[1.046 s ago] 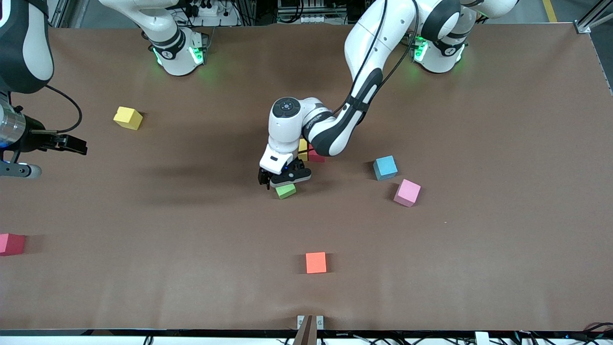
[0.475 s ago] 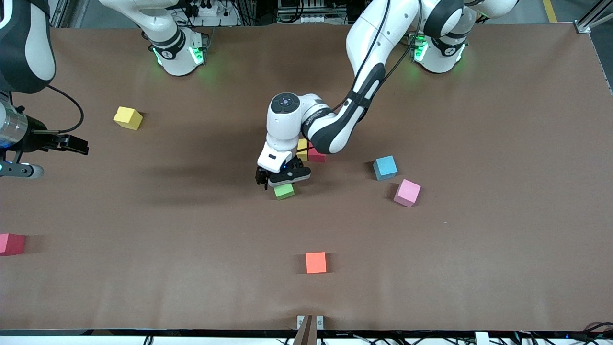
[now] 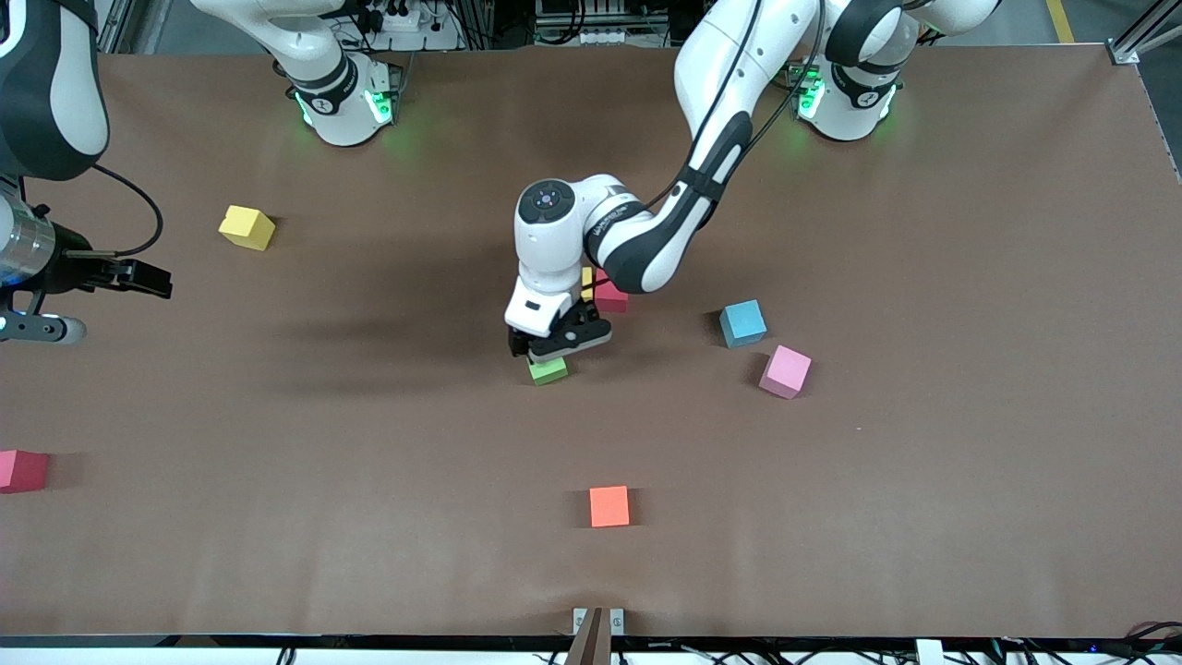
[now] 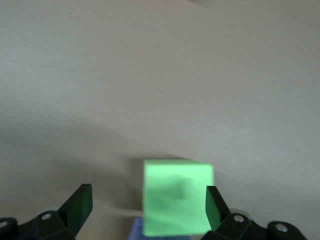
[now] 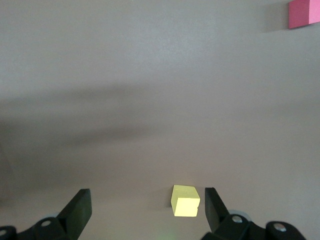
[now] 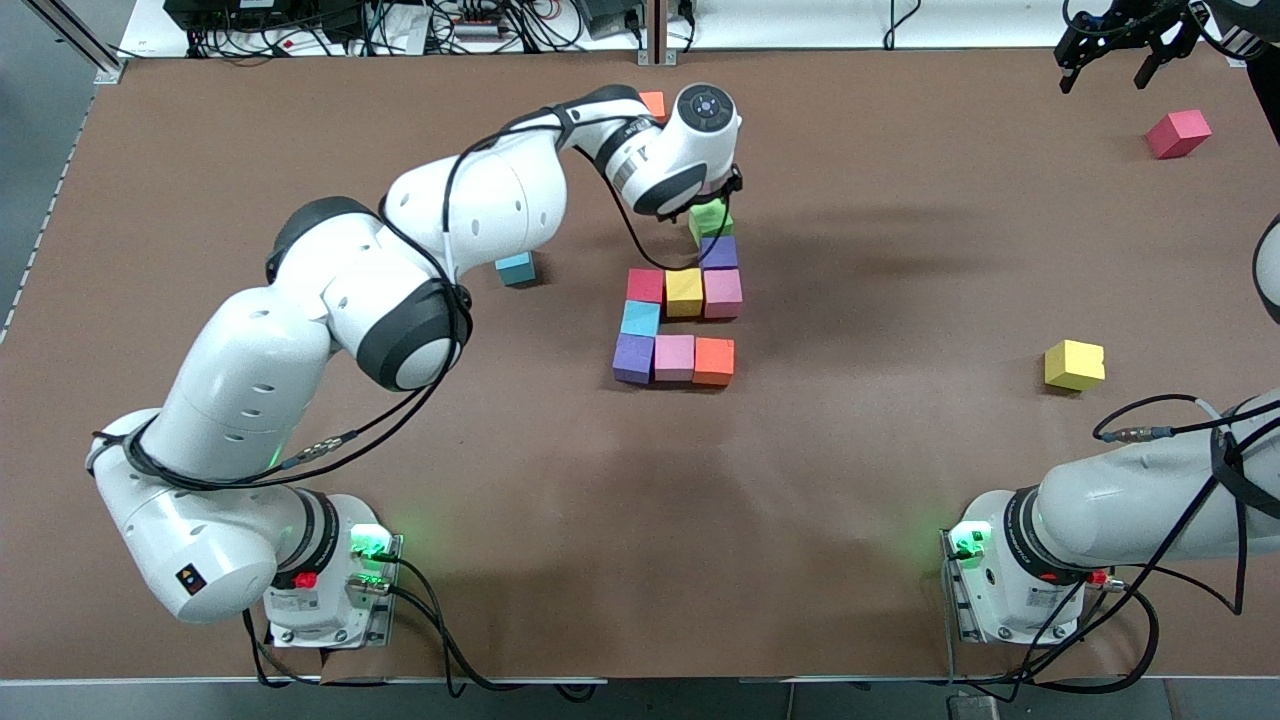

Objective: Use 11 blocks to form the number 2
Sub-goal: 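Press the green cube into place and open the left gripper, then move the left gripper to the cyan cube and grasp it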

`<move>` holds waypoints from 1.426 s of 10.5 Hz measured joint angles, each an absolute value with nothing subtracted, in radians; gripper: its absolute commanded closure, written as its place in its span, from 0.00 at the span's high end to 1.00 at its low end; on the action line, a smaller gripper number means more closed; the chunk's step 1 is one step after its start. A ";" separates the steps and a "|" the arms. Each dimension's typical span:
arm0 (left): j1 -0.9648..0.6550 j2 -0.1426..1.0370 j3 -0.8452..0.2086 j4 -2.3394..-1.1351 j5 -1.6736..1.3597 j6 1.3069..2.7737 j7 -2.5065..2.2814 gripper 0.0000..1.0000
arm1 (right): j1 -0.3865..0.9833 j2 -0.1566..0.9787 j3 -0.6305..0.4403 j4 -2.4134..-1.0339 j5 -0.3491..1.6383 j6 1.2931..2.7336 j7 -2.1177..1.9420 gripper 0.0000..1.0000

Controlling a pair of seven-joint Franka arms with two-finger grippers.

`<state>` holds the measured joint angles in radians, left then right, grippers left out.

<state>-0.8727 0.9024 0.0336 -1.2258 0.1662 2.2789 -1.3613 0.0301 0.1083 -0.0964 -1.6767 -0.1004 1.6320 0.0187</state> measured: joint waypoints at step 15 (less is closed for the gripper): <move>-0.546 0.336 0.010 -2.186 0.125 2.515 -1.081 1.00 | 0.050 0.090 -0.060 -1.638 -0.067 1.631 -0.116 1.00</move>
<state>-0.5459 0.3357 0.0099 -2.1864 0.1251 2.5146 -1.0813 0.0497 0.0895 -0.0601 -1.6381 -0.0673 1.6312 -0.1160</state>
